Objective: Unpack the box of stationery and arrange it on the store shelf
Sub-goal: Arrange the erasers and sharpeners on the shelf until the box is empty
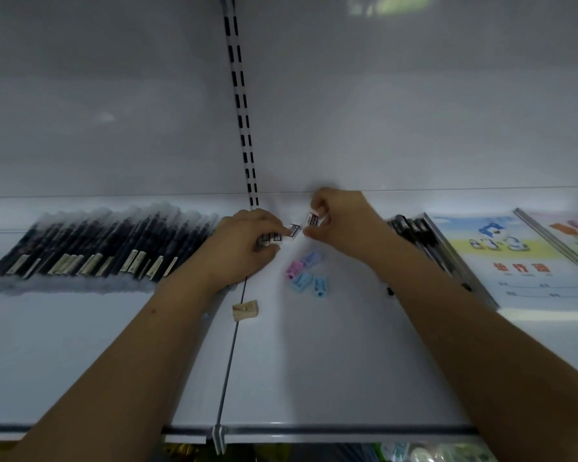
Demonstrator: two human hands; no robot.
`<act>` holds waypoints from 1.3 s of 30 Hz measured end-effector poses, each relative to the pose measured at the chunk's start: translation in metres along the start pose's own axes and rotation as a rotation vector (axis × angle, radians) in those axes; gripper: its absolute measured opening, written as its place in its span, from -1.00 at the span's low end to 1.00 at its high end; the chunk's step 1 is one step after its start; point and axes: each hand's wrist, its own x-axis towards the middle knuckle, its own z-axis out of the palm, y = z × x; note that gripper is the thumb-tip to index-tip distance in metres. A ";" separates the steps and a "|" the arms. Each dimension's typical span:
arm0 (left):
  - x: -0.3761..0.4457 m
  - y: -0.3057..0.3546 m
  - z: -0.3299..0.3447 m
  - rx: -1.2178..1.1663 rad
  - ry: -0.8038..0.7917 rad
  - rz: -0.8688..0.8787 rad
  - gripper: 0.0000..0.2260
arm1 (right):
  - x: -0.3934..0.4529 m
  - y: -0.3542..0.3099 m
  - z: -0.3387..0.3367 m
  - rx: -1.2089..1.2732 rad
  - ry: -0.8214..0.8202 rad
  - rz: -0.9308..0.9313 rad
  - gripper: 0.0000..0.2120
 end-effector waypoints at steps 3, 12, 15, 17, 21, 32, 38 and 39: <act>0.000 0.003 0.001 0.017 0.039 -0.001 -0.73 | 0.006 0.002 0.014 -0.031 -0.017 0.021 -0.72; -0.001 -0.001 -0.009 0.058 0.060 -0.050 -0.72 | 0.008 0.000 0.025 0.019 -0.068 -0.127 -0.60; -0.002 -0.004 -0.011 0.077 0.065 -0.079 -0.75 | 0.010 -0.002 0.029 0.012 -0.031 -0.153 -0.68; 0.000 -0.003 -0.009 0.059 0.080 -0.080 -0.77 | 0.011 -0.002 0.030 0.027 -0.011 -0.191 -0.75; 0.003 -0.006 -0.007 0.033 0.112 -0.079 -0.78 | 0.011 -0.002 0.033 0.041 -0.008 -0.228 -0.76; -0.023 0.019 -0.052 -0.023 0.073 -0.163 -0.90 | -0.004 -0.001 -0.012 0.009 -0.215 -0.081 -0.70; -0.113 0.027 -0.085 -0.046 -0.174 -0.341 -0.76 | -0.022 -0.025 -0.004 -0.120 -0.441 -0.108 -0.57; -0.124 0.027 -0.085 -0.027 -0.203 -0.356 -0.76 | -0.022 -0.029 0.000 -0.102 -0.432 -0.127 -0.62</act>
